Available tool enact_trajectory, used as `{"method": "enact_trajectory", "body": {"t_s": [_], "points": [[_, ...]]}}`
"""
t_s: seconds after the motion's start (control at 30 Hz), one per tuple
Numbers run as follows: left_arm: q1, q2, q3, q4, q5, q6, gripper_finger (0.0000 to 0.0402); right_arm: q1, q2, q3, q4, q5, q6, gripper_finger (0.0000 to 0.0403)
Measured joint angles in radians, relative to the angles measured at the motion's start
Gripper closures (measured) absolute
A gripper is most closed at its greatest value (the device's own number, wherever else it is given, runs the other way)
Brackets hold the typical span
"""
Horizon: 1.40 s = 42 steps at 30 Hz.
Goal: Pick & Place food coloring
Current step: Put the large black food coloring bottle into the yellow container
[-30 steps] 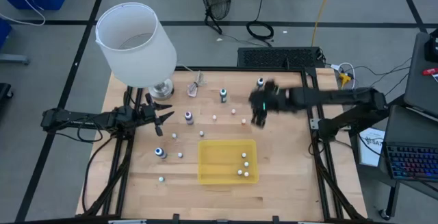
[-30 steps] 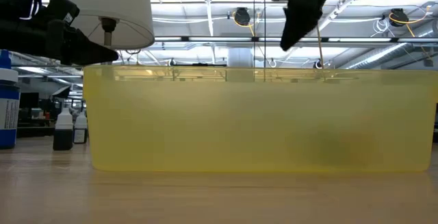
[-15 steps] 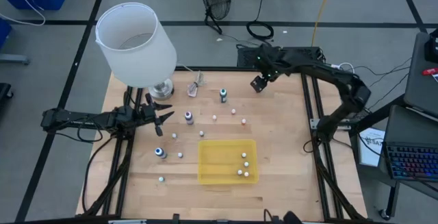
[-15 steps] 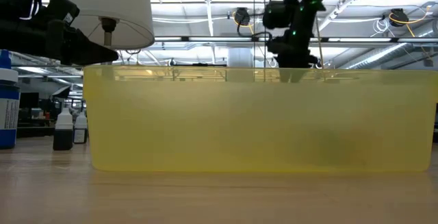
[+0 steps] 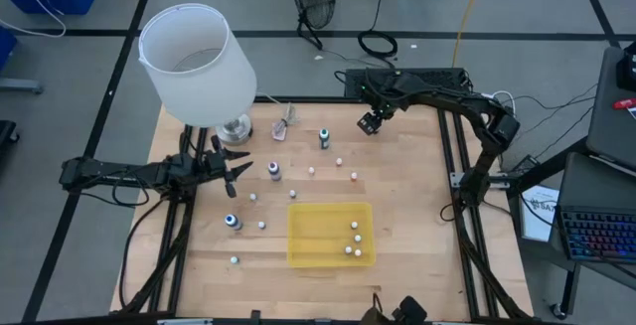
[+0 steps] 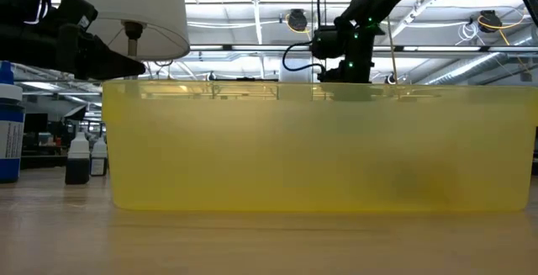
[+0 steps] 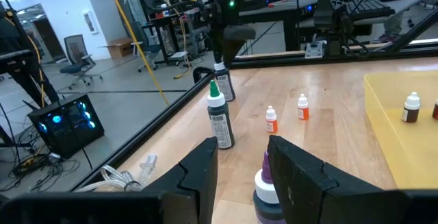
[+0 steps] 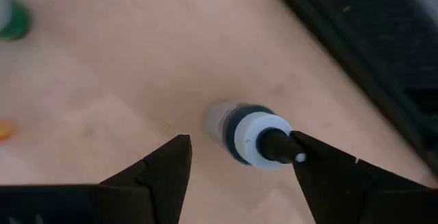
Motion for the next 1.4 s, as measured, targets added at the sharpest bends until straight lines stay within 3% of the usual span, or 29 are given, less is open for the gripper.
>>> {"method": "enact_trajectory", "body": {"t_s": [0.13, 0.33, 0.47, 0.93, 1.4], "points": [[0.000, 0.000, 0.000, 0.000, 0.000, 0.000, 0.0270, -0.002, 0.003, -0.003, 0.007, 0.051, -0.012, 0.0171], [0.000, 0.000, 0.000, 0.000, 0.000, 0.000, 0.0270, 0.009, -0.006, -0.008, -0.044, 0.001, -0.001, 0.0172], [0.000, 0.000, 0.000, 0.000, 0.000, 0.000, 0.0270, 0.026, -0.005, -0.008, -0.051, 0.022, 0.001, 0.0174], [0.000, 0.000, 0.000, 0.000, 0.000, 0.000, 0.0270, 0.035, -0.006, -0.067, 0.078, 0.026, 0.012, 0.0176], [0.000, 0.000, 0.000, 0.000, 0.000, 0.000, 0.0270, 0.032, -0.006, -0.093, 0.101, 0.025, 0.005, 0.0177]]}}
